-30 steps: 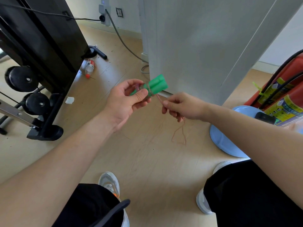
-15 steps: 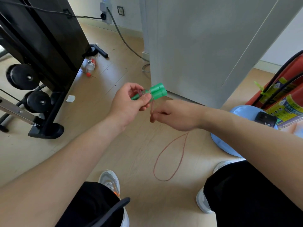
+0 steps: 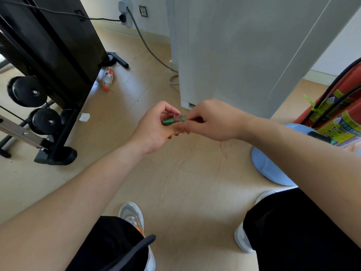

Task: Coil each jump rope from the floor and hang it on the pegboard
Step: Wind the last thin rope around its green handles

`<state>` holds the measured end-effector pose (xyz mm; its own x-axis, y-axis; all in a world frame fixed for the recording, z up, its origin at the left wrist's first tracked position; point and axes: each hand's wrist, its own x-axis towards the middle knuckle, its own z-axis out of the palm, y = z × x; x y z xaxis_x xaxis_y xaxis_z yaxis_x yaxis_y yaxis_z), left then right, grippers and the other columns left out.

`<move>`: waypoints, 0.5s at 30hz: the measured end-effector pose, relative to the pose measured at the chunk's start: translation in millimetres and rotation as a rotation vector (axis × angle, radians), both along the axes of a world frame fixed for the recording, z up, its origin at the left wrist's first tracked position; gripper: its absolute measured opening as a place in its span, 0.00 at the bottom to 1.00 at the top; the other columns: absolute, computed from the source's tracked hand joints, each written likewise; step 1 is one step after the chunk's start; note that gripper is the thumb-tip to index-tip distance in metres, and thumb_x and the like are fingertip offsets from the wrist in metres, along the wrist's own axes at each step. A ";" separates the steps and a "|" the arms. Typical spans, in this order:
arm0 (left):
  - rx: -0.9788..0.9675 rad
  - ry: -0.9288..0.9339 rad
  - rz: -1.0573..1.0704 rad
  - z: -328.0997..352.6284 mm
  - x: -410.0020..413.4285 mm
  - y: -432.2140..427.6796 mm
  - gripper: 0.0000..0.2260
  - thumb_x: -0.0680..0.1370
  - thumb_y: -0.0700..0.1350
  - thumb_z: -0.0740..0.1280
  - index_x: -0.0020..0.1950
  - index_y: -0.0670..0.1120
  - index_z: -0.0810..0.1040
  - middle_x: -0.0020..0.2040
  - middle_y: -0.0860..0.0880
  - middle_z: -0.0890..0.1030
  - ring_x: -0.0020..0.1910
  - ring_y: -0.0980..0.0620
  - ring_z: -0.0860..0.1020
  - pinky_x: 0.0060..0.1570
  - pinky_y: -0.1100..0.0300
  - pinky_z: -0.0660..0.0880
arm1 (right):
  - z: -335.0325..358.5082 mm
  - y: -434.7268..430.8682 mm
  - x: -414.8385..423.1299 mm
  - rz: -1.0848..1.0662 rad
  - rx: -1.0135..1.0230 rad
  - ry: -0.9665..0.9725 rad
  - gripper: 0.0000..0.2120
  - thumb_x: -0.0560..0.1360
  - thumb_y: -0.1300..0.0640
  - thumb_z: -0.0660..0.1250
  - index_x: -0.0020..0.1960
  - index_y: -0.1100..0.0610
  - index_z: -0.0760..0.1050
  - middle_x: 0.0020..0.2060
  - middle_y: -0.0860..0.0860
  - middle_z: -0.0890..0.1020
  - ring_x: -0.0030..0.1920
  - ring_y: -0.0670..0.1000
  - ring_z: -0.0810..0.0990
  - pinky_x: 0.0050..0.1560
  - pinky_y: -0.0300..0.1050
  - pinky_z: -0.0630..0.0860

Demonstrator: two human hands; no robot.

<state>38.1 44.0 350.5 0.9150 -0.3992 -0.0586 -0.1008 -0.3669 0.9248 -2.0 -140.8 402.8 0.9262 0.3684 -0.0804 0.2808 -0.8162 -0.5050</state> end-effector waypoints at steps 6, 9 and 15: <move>-0.104 0.165 -0.172 7.0 -11.1 -4.2 0.11 0.76 0.35 0.71 0.50 0.50 0.76 0.40 0.48 0.85 0.38 0.49 0.83 0.36 0.59 0.77 | -8.8 -24.2 10.7 -0.114 0.119 -0.104 0.09 0.75 0.48 0.72 0.40 0.52 0.81 0.30 0.45 0.77 0.31 0.42 0.72 0.32 0.33 0.65; -0.098 0.133 -0.224 15.6 -14.9 -8.1 0.13 0.74 0.33 0.73 0.52 0.47 0.76 0.42 0.47 0.85 0.40 0.50 0.84 0.36 0.60 0.78 | -12.5 -28.1 11.9 -0.147 0.224 -0.074 0.08 0.74 0.48 0.74 0.40 0.51 0.81 0.29 0.44 0.77 0.30 0.40 0.72 0.32 0.31 0.66; -0.247 0.186 -0.205 32.6 -12.2 -4.6 0.14 0.72 0.33 0.72 0.54 0.43 0.76 0.46 0.46 0.81 0.41 0.50 0.84 0.41 0.62 0.79 | -27.7 -48.3 22.9 -0.274 0.341 0.007 0.15 0.77 0.48 0.71 0.41 0.60 0.79 0.29 0.49 0.71 0.28 0.43 0.65 0.31 0.36 0.65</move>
